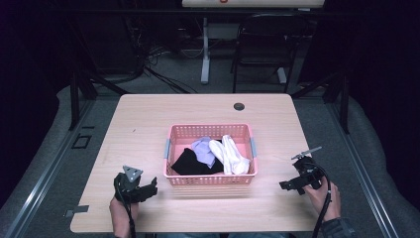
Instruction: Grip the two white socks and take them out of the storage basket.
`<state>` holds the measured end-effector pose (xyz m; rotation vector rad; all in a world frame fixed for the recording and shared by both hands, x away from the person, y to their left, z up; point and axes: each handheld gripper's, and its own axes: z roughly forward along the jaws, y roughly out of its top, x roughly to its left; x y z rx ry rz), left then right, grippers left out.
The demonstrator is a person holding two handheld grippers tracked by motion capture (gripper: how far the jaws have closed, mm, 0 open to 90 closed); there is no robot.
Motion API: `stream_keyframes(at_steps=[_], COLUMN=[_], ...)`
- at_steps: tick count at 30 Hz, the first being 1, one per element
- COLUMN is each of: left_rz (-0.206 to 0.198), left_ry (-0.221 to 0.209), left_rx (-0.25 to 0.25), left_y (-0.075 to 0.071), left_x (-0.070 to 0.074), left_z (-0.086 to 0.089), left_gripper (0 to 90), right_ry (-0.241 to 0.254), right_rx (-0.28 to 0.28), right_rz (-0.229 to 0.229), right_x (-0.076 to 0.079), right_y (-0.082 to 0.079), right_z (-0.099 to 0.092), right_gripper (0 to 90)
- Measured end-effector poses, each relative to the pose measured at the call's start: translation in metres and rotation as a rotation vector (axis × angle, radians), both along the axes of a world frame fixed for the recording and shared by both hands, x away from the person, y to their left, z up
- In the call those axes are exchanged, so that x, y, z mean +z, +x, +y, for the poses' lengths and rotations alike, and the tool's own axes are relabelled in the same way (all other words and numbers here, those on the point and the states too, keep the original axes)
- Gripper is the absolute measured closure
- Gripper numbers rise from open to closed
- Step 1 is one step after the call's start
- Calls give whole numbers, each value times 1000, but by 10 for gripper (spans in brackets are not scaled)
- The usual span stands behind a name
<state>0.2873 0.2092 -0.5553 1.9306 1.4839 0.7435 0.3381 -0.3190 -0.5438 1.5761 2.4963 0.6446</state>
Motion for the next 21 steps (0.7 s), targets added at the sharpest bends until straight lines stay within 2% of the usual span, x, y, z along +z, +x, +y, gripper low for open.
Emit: stream_keyframes(at_steps=[2, 3, 7, 10, 11, 12, 16, 18, 20, 21], left_rz=[0, 4, 2, 0, 3, 8, 3, 7, 6, 6], left_ry=[-1, -1, -1, 0, -2, -3, 0, 2, 3, 3], left_rx=[-1, -6, -4, -3, 1, 3, -2, -3, -2, -2], left_y=[0, 0, -1, -1, -1, -1, -1, 0, -1, -1], left_x=[0, 0, 0, 0, -1, -1, -1, -1, -1, -1], left_z=[0, 0, 1, 1, 2, 2, 1, 0, 0, 0], left_gripper=[161, 161, 161, 160, 160, 160, 160, 160, 160, 160], right_ry=[-4, -23, -28, -16, -25, -11, -25, -5, -42, -42], right_rx=[6, 23, 29, 21, 37, 35, 44, 46, 65, 65], right_rz=[10, 24, 25, 23, 35, 22, 37, 34, 34, 34], right_x=[0, 1, 1, -1, 1, 0, 0, -1, 1, 1], right_y=[0, 1, 1, 0, 1, 1, 2, 2, 3, 3], right_z=[0, -1, 1, 4, 3, 5, 5, 7, 10, 10], right_gripper=[32, 32, 48, 50, 49, 48, 21, 9, 2, 2])
